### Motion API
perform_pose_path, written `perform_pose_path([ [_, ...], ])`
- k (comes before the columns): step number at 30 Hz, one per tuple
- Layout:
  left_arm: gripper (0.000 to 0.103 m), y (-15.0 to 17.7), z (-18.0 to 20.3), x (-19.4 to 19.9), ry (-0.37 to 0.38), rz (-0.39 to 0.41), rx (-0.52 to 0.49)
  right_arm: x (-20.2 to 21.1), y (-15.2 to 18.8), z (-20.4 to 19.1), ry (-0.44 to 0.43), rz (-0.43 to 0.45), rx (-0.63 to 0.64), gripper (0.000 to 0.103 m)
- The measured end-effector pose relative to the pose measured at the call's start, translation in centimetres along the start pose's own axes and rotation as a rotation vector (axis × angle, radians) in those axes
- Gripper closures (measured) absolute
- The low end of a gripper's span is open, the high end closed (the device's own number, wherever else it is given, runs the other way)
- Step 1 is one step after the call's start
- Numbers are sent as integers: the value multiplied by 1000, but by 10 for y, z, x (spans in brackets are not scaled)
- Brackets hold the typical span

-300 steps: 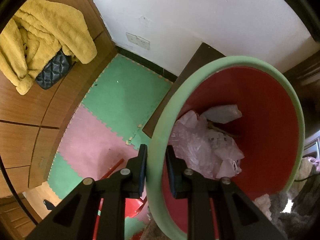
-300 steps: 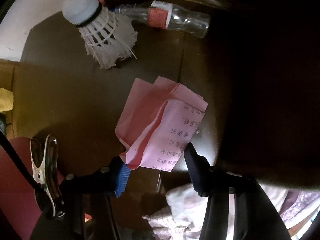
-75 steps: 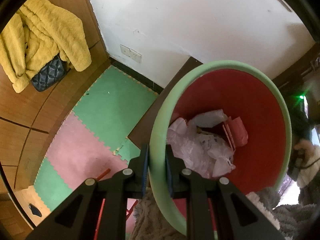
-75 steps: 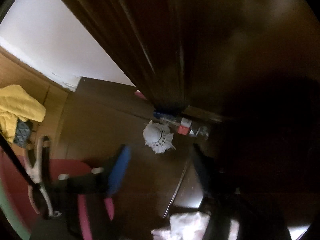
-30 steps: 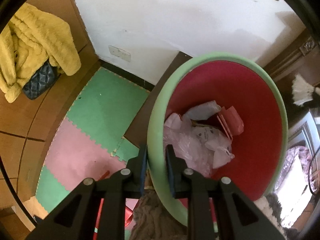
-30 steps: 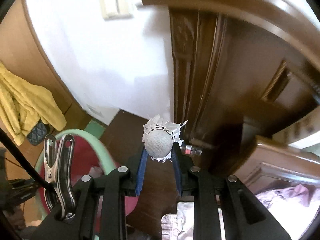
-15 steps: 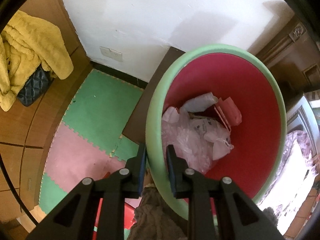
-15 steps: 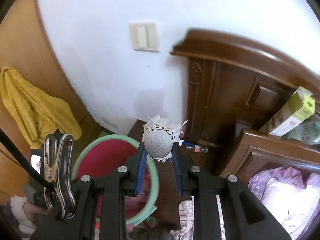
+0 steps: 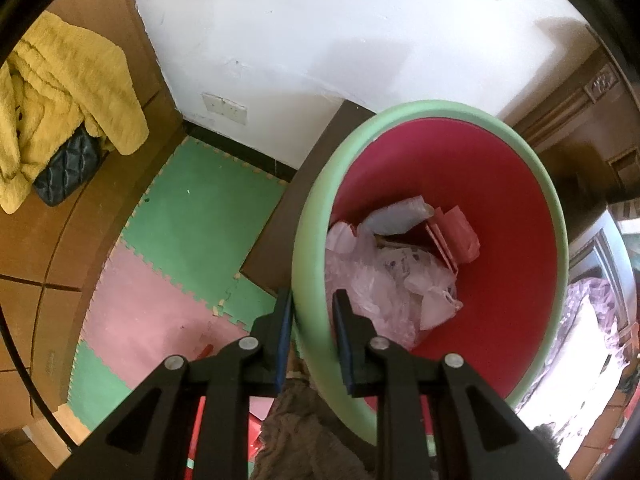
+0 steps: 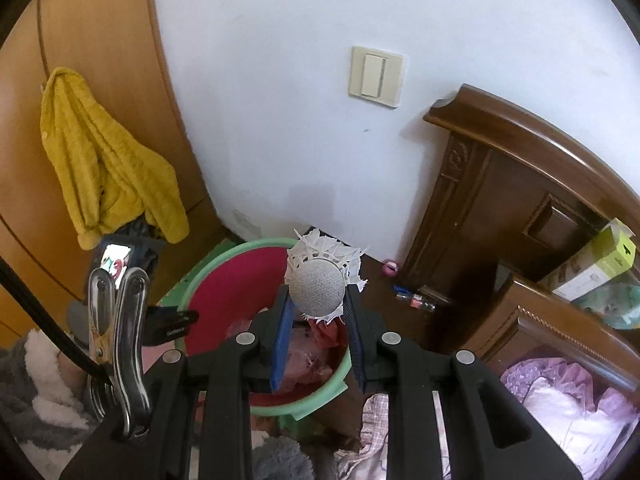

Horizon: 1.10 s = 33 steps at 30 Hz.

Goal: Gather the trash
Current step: 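Carry the shuttlecock over the red bucket with the right tool, then open the right tool to drop the shuttlecock into the bucket, then move the open right tool back to the nightstand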

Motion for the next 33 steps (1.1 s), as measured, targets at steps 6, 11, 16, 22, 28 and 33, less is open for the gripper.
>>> perform_pose_path([
  [6, 83, -1, 3, 1, -13, -6, 16, -7, -11, 1, -25, -7, 31, 77],
  [11, 84, 3, 5, 1, -32, -5, 18, -32, -10, -3, -59, -56, 72, 77],
  [16, 84, 2, 7, 1, -46, -14, 22, -63, -2, -10, -119, -131, 93, 77],
  [22, 84, 1, 8, 0, -65, -19, 20, -94, 0, -19, -81, -157, 167, 67],
  [28, 84, 1, 8, 1, -74, -22, 19, -114, -6, -13, -97, -189, 129, 50],
  [33, 85, 1, 8, 0, -83, -23, 34, -126, -10, -5, -135, -225, 99, 50],
])
Point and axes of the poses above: each gripper's, at about its wrist camera, not at the fingertips, and x roughly against the way its jaws point, z to its right, y to its underside, the point moved 2 cm from there along -x, roughly the way its jaws point, and after that the axes turned 6 degrees about y, right-handed, at the moved point
